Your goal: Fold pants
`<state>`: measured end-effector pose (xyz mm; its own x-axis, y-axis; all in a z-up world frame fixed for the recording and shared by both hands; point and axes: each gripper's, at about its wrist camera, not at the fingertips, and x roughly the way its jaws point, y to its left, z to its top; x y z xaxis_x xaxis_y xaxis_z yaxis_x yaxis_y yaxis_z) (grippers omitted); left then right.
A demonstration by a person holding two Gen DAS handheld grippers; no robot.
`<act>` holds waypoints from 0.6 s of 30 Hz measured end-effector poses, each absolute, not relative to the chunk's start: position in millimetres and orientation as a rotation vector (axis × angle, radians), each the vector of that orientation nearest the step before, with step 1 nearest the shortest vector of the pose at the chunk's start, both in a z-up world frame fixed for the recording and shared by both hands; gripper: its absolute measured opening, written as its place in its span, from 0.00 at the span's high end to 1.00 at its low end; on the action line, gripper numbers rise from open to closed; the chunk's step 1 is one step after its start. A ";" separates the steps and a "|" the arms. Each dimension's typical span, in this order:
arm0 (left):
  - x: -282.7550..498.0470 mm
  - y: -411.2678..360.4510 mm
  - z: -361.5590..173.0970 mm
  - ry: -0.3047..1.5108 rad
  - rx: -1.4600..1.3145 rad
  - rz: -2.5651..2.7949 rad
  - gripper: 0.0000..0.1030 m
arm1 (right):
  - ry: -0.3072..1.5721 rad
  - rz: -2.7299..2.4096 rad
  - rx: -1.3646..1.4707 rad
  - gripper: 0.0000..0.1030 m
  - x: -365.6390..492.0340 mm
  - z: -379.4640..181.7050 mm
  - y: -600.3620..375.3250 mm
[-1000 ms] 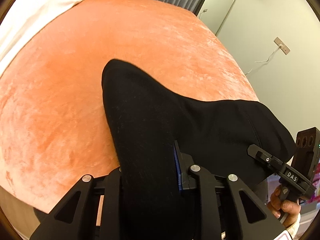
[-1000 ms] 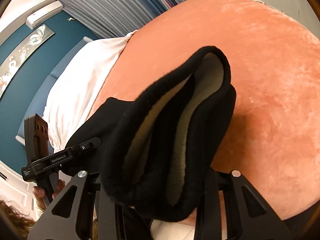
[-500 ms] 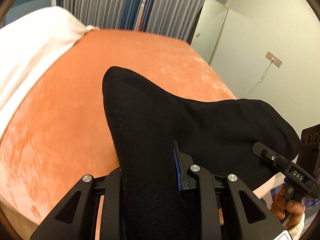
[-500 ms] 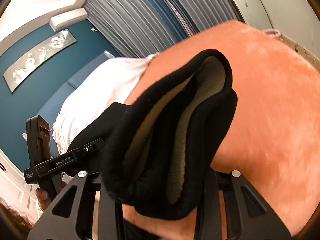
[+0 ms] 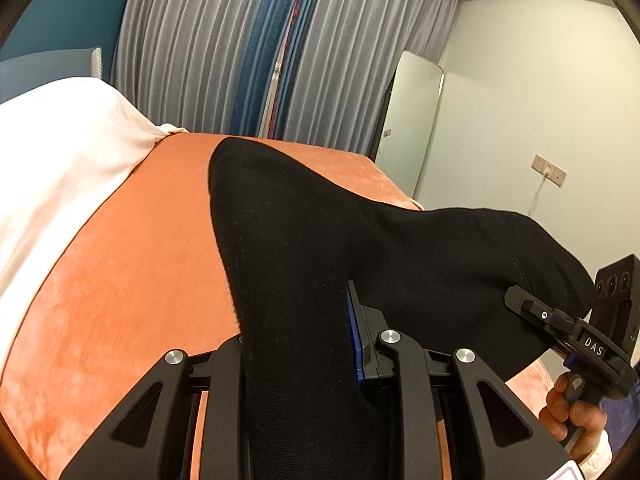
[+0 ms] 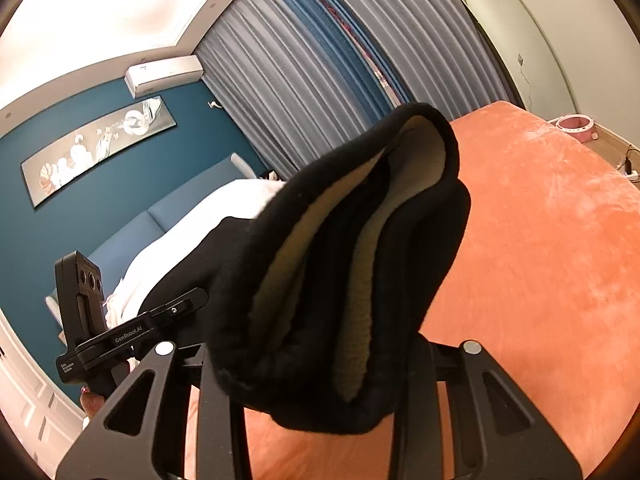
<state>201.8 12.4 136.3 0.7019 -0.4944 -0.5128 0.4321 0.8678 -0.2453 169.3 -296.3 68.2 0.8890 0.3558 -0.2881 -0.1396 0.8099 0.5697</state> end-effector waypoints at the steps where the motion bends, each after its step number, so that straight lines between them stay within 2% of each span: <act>1: 214.3 9.0 131.3 0.594 -0.112 -0.519 0.80 | 0.399 0.275 0.583 0.70 179.4 62.1 -300.2; 6: 260.6 -14.3 88.5 0.590 -0.069 -0.495 0.79 | 0.447 0.263 0.642 0.69 226.1 5.3 -317.3; 7: 271.8 -18.9 73.0 0.611 -0.063 -0.488 0.75 | 0.467 0.252 0.659 0.68 234.6 -12.5 -322.0; 8: 281.2 -21.4 57.4 0.633 -0.061 -0.473 0.70 | 0.502 0.235 0.678 0.62 246.1 -32.6 -328.7; 9: 294.6 -24.1 36.5 0.667 -0.069 -0.448 0.61 | 0.591 0.190 0.714 0.53 264.3 -68.6 -339.5; 10: 313.2 -27.2 2.4 0.745 -0.074 -0.396 0.46 | 0.679 0.134 0.747 0.48 273.1 -100.5 -349.4; 11: 327.1 -28.7 -29.1 0.833 -0.055 -0.325 0.47 | 0.802 0.035 0.807 0.48 275.9 -139.7 -362.4; 12: 337.6 -28.6 -55.5 0.914 -0.032 -0.267 0.59 | 0.780 0.053 0.882 0.51 267.5 -156.2 -371.5; 13: 340.3 -20.8 -78.2 0.977 -0.037 -0.243 0.55 | 0.691 0.093 0.917 0.53 252.3 -155.0 -377.2; 14: 333.6 -8.8 -79.2 0.941 -0.090 -0.266 0.53 | 0.674 0.082 0.894 0.52 239.9 -147.6 -379.3; 15: 326.3 3.0 -74.2 0.917 -0.135 -0.278 0.53 | 0.671 0.032 0.814 0.48 226.4 -133.9 -378.2; 18: 309.0 30.0 -50.9 0.882 -0.168 -0.232 0.53 | 0.636 0.002 0.627 0.49 208.1 -101.4 -371.2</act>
<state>309.0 30.0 -50.9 0.6128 -0.2694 -0.7429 0.1311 0.9617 -0.2406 208.1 -371.2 -101.4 0.8109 0.1878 -0.5542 0.1852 0.8160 0.5476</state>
